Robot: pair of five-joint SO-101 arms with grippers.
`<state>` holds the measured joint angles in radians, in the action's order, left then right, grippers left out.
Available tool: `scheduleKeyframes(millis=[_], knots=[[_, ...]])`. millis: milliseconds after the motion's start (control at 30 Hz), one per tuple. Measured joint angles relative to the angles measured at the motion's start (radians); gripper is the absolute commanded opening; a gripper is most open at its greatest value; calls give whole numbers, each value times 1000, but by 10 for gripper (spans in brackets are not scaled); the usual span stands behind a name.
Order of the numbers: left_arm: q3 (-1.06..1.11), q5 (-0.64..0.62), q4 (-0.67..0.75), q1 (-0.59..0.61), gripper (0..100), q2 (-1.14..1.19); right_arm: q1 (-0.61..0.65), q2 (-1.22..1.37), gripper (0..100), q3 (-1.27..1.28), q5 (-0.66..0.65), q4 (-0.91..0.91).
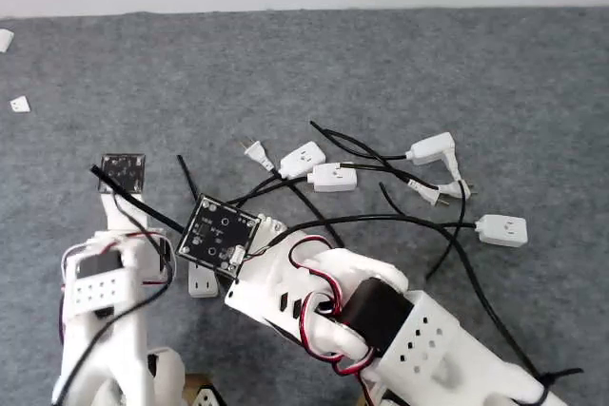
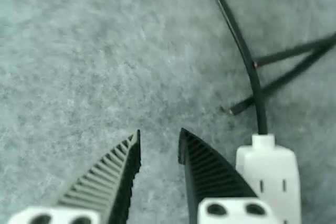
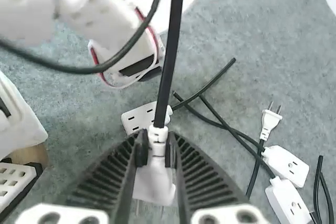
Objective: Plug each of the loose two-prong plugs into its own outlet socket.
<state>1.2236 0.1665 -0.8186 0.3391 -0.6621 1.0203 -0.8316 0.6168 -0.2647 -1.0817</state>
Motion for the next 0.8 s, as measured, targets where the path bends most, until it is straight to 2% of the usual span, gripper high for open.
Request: scheduleKeyframes(millis=[133, 233, 467, 633, 800], knots=[[-11, 69, -38, -15, 69, 5, 0, 0, 8, 0, 0, 18], [38, 110, -51, -57, 69, -81, -6, 0, 8, 21, 0, 58], [229, 198, -158, -157, 70, -486, -26, 2, 8, 57, 0, 100], [301, 241, -290, -203, 70, -756, -26, 0, 8, 68, 17, 103], [324, 252, -353, -212, 70, -888, -26, 2, 8, 101, 41, 157]])
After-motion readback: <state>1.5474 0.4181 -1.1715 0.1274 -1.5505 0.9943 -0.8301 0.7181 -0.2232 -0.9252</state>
